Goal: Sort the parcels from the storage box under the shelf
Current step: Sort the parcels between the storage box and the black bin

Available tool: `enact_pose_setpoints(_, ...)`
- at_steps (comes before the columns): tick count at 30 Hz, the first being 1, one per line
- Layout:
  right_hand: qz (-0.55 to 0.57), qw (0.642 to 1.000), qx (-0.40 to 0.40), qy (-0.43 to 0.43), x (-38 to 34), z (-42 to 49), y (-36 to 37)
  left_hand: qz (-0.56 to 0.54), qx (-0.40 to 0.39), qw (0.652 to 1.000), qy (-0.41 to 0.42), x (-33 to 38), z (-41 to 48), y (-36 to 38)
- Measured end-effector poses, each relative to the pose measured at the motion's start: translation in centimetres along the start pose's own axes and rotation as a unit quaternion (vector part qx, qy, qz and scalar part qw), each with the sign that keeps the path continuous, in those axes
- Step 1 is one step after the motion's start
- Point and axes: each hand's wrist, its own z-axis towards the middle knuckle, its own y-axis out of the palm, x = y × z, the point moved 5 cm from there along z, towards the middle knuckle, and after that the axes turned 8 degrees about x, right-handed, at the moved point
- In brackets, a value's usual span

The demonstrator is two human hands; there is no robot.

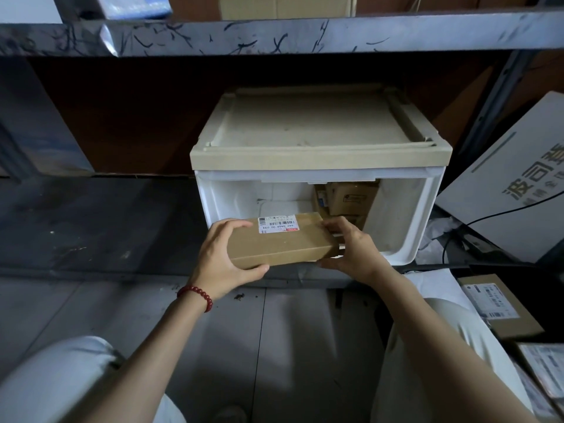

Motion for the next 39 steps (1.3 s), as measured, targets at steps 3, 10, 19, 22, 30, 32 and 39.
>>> enact_pose_setpoints(3,0.004,1.0,0.018,0.004,0.2,0.3,0.0,-0.022,0.019,0.999,-0.024,-0.4,0.3,0.1)
enact_pose_setpoints(10,-0.039,0.997,0.028,0.067,1.8,0.8,0.0,-0.108,0.043,0.991,-0.065,-1.1,0.7,0.3)
enact_pose_setpoints(19,0.031,0.973,0.115,0.195,3.5,1.0,-0.6,-0.081,-0.036,0.99,-0.114,-2.4,-0.2,1.5)
enact_pose_setpoints(22,0.033,0.968,0.109,0.224,3.8,0.8,-0.4,-0.012,-0.071,0.991,-0.111,-2.1,-0.5,2.3)
enact_pose_setpoints(30,0.111,0.958,0.11,0.239,5.4,-0.6,-5.0,-0.053,-0.121,0.979,-0.155,2.0,0.0,6.5)
enact_pose_setpoints(32,0.113,0.955,0.112,0.249,6.7,-1.8,-6.6,-0.039,-0.12,0.98,-0.157,3.6,0.6,7.8)
enact_pose_setpoints(39,0.138,0.937,0.163,0.277,11.3,-6.3,-11.6,0.022,-0.161,0.977,-0.138,9.7,2.1,13.0)
